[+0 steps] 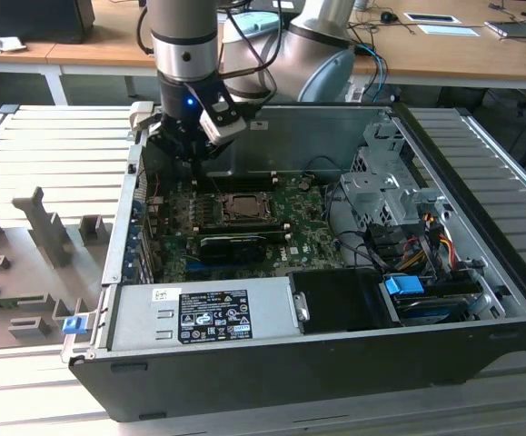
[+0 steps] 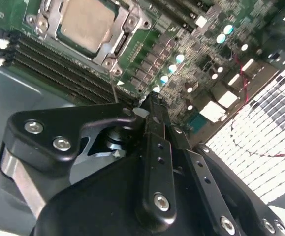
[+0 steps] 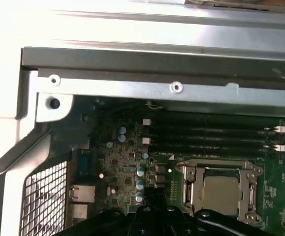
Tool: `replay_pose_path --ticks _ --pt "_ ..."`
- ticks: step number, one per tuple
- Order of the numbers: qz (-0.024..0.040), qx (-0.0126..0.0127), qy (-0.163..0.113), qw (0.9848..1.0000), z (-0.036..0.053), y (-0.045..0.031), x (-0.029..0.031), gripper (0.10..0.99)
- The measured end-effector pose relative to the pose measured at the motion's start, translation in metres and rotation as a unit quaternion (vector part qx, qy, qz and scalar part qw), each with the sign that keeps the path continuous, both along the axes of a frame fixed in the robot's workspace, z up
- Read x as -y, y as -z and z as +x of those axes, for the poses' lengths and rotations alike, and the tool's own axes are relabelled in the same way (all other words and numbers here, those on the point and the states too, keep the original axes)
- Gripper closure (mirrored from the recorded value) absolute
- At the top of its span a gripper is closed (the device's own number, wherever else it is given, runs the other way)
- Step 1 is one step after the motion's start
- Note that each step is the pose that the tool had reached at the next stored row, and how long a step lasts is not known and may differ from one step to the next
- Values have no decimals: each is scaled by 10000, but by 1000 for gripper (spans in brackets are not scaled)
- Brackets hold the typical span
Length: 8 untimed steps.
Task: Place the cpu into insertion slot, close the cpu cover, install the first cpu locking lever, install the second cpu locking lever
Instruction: 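Install the first cpu locking lever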
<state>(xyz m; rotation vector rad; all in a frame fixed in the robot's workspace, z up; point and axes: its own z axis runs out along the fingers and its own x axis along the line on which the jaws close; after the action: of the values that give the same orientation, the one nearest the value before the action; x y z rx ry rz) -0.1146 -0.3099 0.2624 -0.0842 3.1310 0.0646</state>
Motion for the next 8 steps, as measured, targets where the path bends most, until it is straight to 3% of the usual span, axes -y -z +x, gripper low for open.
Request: replay_pose_path --ticks 2,8 --pt "0 0 0 10000 0 11 -104 980" --pt "-1 0 0 10000 -7 36 -156 980"
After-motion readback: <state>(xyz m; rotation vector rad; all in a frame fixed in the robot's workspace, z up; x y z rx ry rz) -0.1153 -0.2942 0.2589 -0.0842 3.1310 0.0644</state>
